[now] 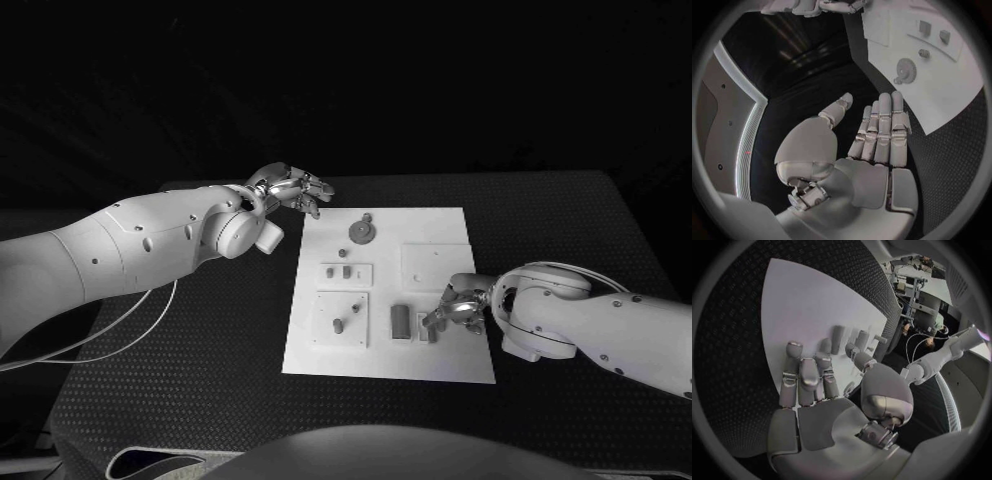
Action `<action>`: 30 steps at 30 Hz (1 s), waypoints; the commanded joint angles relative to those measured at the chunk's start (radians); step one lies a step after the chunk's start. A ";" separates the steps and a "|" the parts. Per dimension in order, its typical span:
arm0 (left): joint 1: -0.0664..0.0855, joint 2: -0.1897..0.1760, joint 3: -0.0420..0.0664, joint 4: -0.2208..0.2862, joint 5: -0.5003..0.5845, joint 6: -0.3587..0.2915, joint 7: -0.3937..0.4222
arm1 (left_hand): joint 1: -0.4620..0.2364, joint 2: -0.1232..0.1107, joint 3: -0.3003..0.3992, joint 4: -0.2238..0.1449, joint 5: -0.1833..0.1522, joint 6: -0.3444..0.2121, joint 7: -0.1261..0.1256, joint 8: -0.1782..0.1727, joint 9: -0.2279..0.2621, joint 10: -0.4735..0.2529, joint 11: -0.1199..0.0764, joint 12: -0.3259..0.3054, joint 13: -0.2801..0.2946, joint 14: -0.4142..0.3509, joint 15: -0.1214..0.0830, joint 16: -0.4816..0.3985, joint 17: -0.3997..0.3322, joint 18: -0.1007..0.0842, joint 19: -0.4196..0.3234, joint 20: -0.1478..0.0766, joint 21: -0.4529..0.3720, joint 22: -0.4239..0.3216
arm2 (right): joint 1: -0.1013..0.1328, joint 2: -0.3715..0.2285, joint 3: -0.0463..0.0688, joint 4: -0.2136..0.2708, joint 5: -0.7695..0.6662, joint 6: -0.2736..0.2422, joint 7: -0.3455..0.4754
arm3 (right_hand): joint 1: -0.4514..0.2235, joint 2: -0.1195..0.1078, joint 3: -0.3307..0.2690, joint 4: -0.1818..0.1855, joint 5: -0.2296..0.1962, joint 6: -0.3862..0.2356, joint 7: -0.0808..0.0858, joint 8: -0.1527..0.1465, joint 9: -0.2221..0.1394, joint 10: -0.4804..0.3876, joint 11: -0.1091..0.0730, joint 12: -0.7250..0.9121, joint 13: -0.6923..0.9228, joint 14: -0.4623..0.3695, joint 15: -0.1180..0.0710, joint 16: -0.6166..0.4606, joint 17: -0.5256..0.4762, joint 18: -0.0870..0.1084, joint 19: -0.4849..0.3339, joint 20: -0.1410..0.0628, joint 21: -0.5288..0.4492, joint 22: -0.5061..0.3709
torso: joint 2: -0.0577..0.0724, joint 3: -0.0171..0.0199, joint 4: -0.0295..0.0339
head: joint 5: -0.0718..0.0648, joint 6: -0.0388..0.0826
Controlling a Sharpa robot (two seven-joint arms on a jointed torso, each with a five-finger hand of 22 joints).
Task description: Assemble the parts on the task board
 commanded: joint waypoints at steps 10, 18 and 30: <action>0.001 0.002 0.001 0.003 0.005 0.014 0.006 | -0.008 0.000 -0.002 0.007 -0.002 -0.004 -0.001 0.005 0.001 0.002 0.000 0.004 0.000 0.004 0.000 -0.007 0.002 0.022 0.006 -0.002 -0.004 0.000 | -0.034 0.029 -0.008 -0.023 -0.152 0.071 -0.011 | 0.035 0.028 0.001 -0.048 0.004 -0.004 0.004 -0.015 -0.003 -0.003 -0.003 0.002 -0.001 -0.013 0.002 0.004 -0.006 0.013 0.000 -0.002 0.003 0.021 | 0.000 0.0003 0.0001 | 0.001 -0.004; 0.001 0.000 0.001 0.004 0.005 0.014 0.004 | -0.008 0.000 -0.002 0.007 -0.002 -0.004 -0.001 0.005 0.001 0.003 0.000 0.004 0.000 0.004 0.000 -0.007 0.003 0.022 0.006 -0.002 -0.003 0.000 | -0.038 0.029 -0.010 -0.029 -0.205 0.077 -0.012 | 0.092 0.040 0.002 -0.112 0.005 0.000 0.004 -0.017 -0.001 -0.002 -0.002 0.001 -0.002 -0.016 0.003 0.004 -0.012 0.013 -0.001 0.001 0.004 0.020 | 0.000 0.0002 -0.0008 | 0.003 -0.007; 0.001 -0.003 0.000 0.005 0.005 0.014 0.005 | -0.009 0.000 -0.002 0.008 -0.001 -0.004 -0.001 0.006 0.001 0.003 -0.001 0.004 0.000 0.004 -0.001 -0.007 0.004 0.022 0.006 -0.002 -0.003 0.000 | -0.038 0.014 -0.010 -0.038 -0.267 0.067 -0.013 | 0.113 0.036 0.003 -0.123 0.005 0.000 0.004 -0.018 -0.001 -0.002 -0.002 0.001 -0.003 -0.020 0.004 0.002 -0.020 0.013 -0.002 0.002 0.004 0.020 | 0.000 0.0003 -0.0010 | 0.003 -0.007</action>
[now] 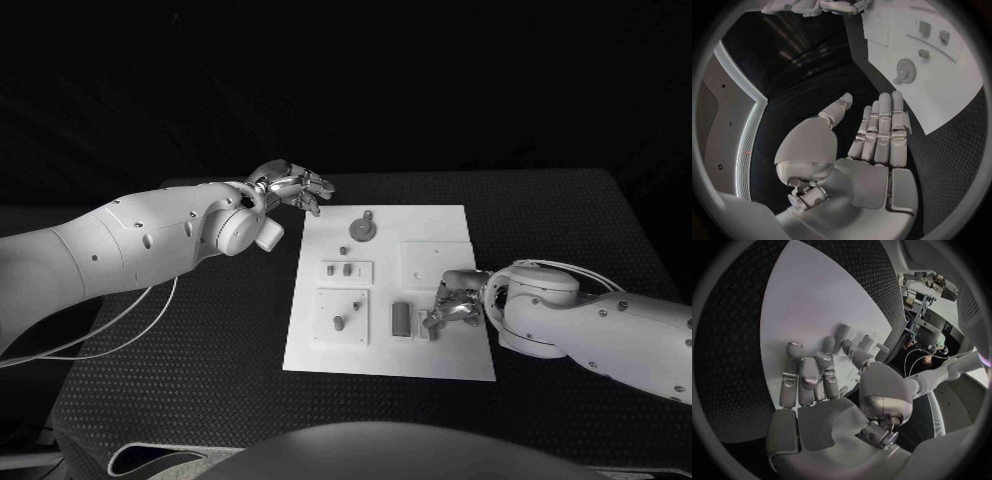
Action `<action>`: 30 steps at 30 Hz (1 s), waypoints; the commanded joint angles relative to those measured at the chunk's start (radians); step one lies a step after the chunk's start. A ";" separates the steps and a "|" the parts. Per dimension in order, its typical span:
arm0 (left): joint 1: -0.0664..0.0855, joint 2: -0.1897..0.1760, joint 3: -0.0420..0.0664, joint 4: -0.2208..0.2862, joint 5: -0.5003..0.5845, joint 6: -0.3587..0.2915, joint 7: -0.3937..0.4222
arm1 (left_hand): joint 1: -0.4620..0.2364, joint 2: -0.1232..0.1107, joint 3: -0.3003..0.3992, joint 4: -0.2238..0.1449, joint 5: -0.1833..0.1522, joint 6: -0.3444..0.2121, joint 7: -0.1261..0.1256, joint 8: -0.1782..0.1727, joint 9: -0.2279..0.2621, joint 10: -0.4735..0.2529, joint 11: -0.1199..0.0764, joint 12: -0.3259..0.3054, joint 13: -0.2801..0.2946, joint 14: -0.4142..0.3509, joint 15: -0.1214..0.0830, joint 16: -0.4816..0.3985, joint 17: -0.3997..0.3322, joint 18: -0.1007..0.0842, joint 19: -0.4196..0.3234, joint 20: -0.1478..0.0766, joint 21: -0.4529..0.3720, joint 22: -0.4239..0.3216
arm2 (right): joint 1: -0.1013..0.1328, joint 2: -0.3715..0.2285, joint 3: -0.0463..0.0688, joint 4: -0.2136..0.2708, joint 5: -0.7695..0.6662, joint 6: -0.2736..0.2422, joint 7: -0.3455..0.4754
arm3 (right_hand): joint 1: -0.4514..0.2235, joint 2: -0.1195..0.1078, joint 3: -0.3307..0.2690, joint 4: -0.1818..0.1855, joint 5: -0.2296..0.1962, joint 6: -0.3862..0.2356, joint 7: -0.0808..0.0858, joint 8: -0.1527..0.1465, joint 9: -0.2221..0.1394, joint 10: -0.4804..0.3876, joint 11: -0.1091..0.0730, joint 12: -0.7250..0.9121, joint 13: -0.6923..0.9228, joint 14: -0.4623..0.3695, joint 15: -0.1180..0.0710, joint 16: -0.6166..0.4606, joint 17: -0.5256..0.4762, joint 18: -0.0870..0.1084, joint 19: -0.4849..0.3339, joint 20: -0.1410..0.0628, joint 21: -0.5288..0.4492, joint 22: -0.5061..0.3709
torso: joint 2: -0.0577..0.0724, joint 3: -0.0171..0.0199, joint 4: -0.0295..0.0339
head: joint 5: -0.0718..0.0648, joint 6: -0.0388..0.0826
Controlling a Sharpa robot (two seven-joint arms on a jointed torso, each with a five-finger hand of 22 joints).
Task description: Assemble the parts on the task board
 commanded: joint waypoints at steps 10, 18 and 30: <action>0.001 0.000 0.001 0.001 0.005 0.014 0.003 | -0.009 0.000 0.001 0.006 -0.002 -0.005 -0.001 0.006 0.001 0.001 0.001 0.003 0.000 0.005 -0.001 -0.007 0.002 0.022 0.004 0.000 -0.003 0.000 | -0.018 -0.028 -0.016 -0.023 -0.060 0.045 -0.045 | 0.013 -0.003 -0.003 -0.006 0.005 -0.045 0.037 -0.025 -0.018 -0.004 -0.003 0.000 -0.002 -0.009 0.002 0.000 -0.008 0.013 -0.003 0.003 0.003 0.019 | 0.000 0.0004 0.0009 | -0.003 0.000; 0.001 0.000 0.000 0.001 0.005 0.015 0.003 | -0.009 0.000 0.001 0.007 -0.001 -0.005 0.000 0.005 0.001 0.001 0.001 0.003 0.000 0.005 -0.001 -0.007 0.002 0.022 0.004 0.000 -0.003 0.000 | -0.017 -0.036 -0.016 -0.022 -0.042 0.042 -0.044 | 0.009 -0.007 -0.005 0.000 0.005 -0.046 0.038 -0.027 -0.018 -0.005 -0.002 -0.001 -0.002 -0.013 0.003 -0.003 -0.015 0.013 -0.004 0.005 0.001 0.019 | 0.000 0.0003 0.0000 | -0.003 0.000; 0.001 0.000 0.000 0.001 0.005 0.015 0.001 | -0.010 0.001 0.001 0.008 -0.001 -0.006 0.000 0.005 0.000 0.000 0.001 0.002 -0.001 0.005 -0.001 -0.008 0.003 0.022 0.004 0.000 -0.003 0.001 | -0.008 -0.048 -0.016 -0.027 -0.035 0.045 -0.042 | 0.003 -0.023 -0.007 0.015 0.006 -0.049 0.040 -0.030 -0.019 -0.008 0.000 -0.003 -0.003 -0.019 0.004 -0.006 -0.023 0.013 -0.005 0.007 -0.002 0.018 | 0.000 -0.0003 0.0004 | -0.007 -0.001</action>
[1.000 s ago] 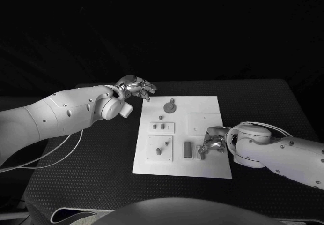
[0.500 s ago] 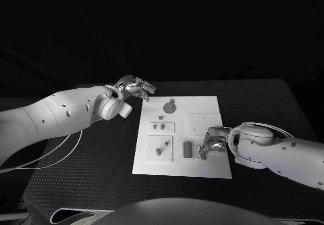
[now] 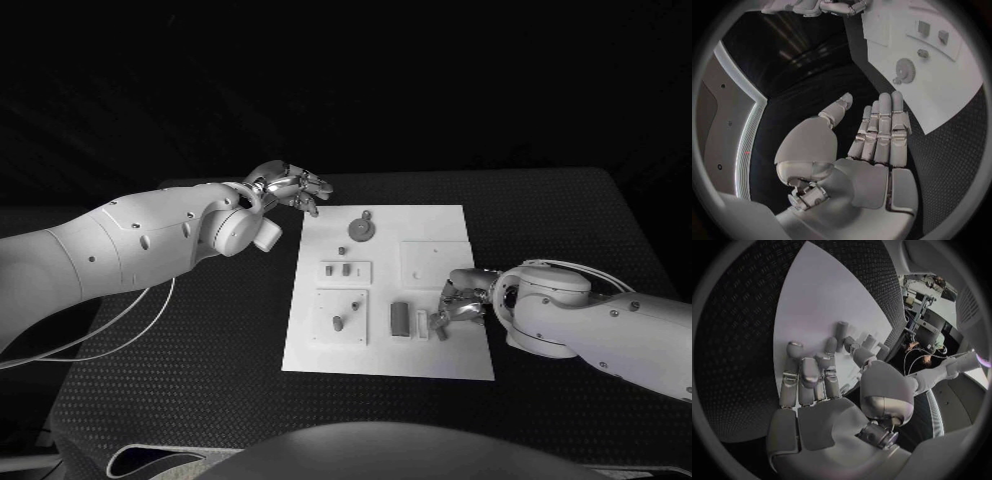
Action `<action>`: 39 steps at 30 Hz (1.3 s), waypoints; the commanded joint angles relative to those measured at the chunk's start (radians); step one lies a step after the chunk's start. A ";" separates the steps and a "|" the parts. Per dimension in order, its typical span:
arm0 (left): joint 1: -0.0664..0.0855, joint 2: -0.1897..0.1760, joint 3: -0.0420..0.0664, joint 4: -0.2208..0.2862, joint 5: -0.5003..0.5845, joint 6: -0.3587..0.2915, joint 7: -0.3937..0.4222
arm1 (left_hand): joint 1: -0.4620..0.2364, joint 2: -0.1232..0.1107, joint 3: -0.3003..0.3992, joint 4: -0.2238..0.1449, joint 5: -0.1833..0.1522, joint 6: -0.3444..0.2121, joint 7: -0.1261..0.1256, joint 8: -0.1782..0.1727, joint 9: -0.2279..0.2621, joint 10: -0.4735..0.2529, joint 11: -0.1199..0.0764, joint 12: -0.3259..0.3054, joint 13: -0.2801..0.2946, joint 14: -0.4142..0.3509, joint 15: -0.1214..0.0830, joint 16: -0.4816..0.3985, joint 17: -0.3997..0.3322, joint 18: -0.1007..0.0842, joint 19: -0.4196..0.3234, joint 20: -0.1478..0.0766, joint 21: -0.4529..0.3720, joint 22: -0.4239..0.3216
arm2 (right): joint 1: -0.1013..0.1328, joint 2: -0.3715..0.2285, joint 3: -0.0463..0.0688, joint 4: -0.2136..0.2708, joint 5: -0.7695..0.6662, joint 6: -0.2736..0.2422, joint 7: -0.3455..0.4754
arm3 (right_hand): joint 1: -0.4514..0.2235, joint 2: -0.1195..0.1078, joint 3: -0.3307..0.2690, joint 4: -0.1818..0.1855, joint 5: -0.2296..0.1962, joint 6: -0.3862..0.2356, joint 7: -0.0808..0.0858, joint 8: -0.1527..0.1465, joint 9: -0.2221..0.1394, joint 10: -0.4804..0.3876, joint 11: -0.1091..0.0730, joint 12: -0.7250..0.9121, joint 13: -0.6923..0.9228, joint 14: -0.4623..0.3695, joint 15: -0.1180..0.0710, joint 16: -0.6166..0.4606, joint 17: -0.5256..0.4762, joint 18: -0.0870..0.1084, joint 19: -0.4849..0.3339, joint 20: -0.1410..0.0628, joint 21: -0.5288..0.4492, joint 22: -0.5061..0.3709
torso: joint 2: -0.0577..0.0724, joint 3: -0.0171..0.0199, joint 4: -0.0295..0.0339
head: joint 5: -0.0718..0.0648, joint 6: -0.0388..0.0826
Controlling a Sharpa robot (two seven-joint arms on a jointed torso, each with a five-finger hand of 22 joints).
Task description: Assemble the parts on the task board
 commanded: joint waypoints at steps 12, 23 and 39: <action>0.001 -0.001 0.001 0.003 0.005 0.011 0.004 | -0.010 0.002 -0.001 0.006 -0.001 -0.007 0.000 0.005 0.000 -0.001 0.002 0.002 -0.001 0.005 -0.001 -0.004 0.002 0.022 0.004 -0.001 -0.003 0.001 | -0.010 -0.010 -0.014 -0.005 -0.236 0.108 -0.081 | -0.002 -0.041 0.008 0.034 -0.002 -0.054 0.056 -0.035 -0.036 -0.015 0.003 -0.005 -0.002 -0.018 0.004 -0.009 -0.009 0.013 -0.006 0.007 -0.007 0.018 | 0.000 -0.0004 -0.0005 | -0.002 -0.001; 0.001 -0.004 0.000 0.007 -0.013 0.009 0.003 | -0.010 0.002 -0.001 0.006 -0.001 -0.007 0.000 0.005 0.000 -0.001 0.002 0.002 -0.001 0.005 -0.001 -0.004 0.003 0.022 0.004 -0.001 -0.003 0.001 | -0.010 -0.005 -0.015 0.027 -0.394 0.163 -0.085 | -0.035 -0.056 0.016 0.107 -0.003 -0.057 0.057 -0.039 -0.037 -0.019 0.004 -0.006 -0.003 -0.022 0.005 -0.008 -0.009 0.013 -0.009 0.008 -0.011 0.020 | 0.000 -0.0006 -0.0001 | -0.003 -0.004; 0.001 -0.004 0.000 0.010 -0.013 0.012 0.003 | -0.010 0.002 -0.001 0.007 -0.001 -0.008 0.001 0.005 0.000 -0.002 0.002 0.001 -0.001 0.005 0.000 -0.004 0.003 0.021 0.004 -0.001 -0.003 0.001 | -0.012 0.006 -0.018 0.037 -0.394 0.199 -0.089 | -0.014 0.026 -0.002 0.048 -0.005 -0.052 0.057 -0.041 -0.039 -0.023 0.004 -0.007 -0.005 -0.031 0.006 -0.006 -0.010 0.013 -0.024 0.011 -0.007 0.023 | 0.000 0.0003 0.0003 | -0.005 -0.005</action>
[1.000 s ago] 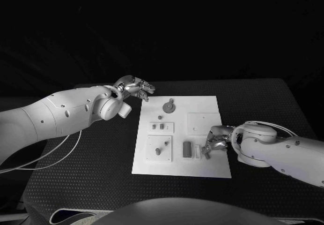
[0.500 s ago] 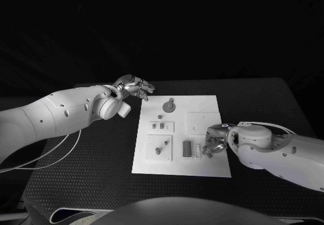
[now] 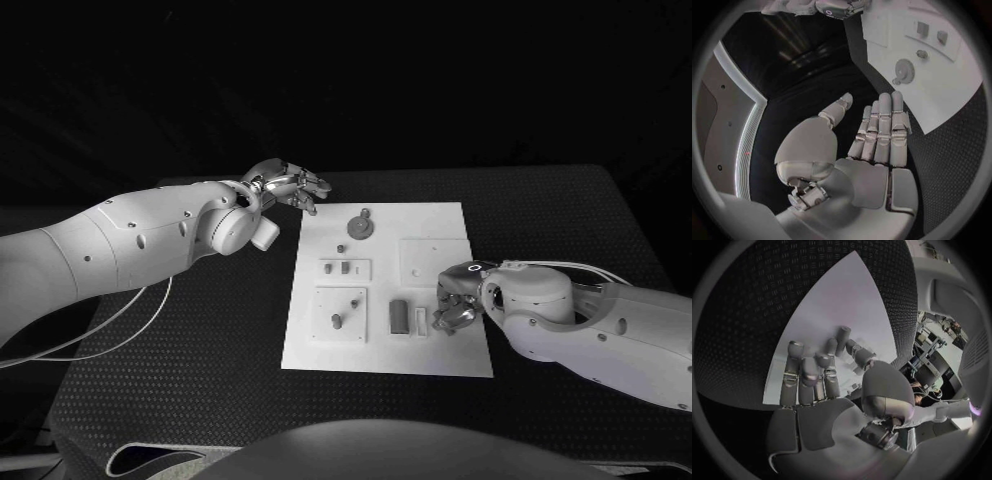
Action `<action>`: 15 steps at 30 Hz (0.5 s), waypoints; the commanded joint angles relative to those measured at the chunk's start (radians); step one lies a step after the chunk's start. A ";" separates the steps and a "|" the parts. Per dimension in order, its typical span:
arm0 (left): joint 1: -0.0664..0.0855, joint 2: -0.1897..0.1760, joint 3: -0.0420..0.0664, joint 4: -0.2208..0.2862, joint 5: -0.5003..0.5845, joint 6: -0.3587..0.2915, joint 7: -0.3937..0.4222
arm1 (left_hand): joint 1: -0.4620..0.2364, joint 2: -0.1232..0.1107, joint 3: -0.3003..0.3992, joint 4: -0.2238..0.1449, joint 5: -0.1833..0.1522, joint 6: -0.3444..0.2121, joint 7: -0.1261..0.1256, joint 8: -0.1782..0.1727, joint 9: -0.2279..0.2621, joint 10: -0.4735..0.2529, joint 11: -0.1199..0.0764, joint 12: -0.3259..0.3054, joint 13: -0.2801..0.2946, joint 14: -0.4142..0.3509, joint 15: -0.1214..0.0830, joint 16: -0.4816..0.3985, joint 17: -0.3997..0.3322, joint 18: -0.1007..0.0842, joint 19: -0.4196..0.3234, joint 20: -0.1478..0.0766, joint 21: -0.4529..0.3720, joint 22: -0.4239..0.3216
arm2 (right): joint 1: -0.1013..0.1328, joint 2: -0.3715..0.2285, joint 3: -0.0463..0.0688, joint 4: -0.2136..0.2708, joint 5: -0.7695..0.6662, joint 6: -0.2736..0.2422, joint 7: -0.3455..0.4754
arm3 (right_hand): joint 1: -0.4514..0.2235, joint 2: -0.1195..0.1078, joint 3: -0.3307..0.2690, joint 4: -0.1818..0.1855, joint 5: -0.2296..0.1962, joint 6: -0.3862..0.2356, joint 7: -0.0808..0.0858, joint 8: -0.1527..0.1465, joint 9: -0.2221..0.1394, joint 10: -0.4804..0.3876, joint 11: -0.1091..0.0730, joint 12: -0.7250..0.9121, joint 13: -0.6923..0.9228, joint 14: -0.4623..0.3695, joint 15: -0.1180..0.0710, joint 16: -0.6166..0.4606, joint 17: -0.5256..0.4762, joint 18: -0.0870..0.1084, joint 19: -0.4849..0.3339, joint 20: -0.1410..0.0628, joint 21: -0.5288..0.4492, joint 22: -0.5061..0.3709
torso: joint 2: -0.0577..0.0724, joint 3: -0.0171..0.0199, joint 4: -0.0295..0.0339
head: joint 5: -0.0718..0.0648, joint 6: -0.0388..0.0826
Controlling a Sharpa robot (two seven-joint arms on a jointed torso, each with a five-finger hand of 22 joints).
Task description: Assemble the parts on the task board
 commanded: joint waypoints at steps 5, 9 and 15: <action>0.001 0.003 0.001 0.001 -0.006 0.011 0.006 | -0.011 0.002 -0.001 0.008 -0.001 -0.008 0.001 0.005 0.000 -0.003 0.004 0.001 -0.001 0.005 0.000 -0.005 0.002 0.021 0.006 -0.002 -0.003 0.001 | -0.015 -0.005 -0.014 -0.027 0.085 0.063 -0.055 | 0.044 0.118 0.004 -0.087 -0.002 -0.042 0.059 -0.045 -0.182 -0.001 -0.001 -0.002 -0.003 -0.007 0.001 0.000 -0.003 0.013 -0.012 0.004 0.003 0.022 | 0.000 0.0005 0.0009 | -0.001 0.002; 0.001 0.004 0.001 0.001 -0.006 0.011 0.006 | -0.011 0.002 -0.001 0.009 -0.001 -0.008 0.001 0.005 0.000 -0.003 0.004 0.001 -0.001 0.005 0.000 -0.005 0.002 0.021 0.006 -0.002 -0.003 0.001 | -0.015 -0.008 -0.014 -0.033 0.204 0.003 -0.049 | 0.060 0.147 0.008 -0.092 -0.002 -0.030 0.055 -0.043 -0.188 0.008 -0.004 -0.004 -0.008 -0.005 0.001 -0.001 -0.006 0.013 -0.016 0.004 0.005 0.023 | 0.000 0.0005 0.0011 | -0.002 0.003; 0.001 0.004 0.000 0.001 -0.006 0.011 0.005 | -0.012 0.003 -0.001 0.009 -0.001 -0.008 0.001 0.005 0.000 -0.003 0.004 0.002 -0.001 0.005 0.000 -0.005 0.002 0.021 0.006 -0.002 -0.003 0.001 | -0.014 -0.022 -0.013 -0.033 0.413 -0.139 -0.037 | 0.095 0.156 0.005 -0.093 -0.003 0.000 0.044 -0.034 -0.193 0.037 -0.015 -0.004 -0.015 0.020 -0.007 0.008 0.002 0.013 -0.004 -0.002 0.019 0.023 | 0.000 0.0003 0.0010 | -0.003 0.003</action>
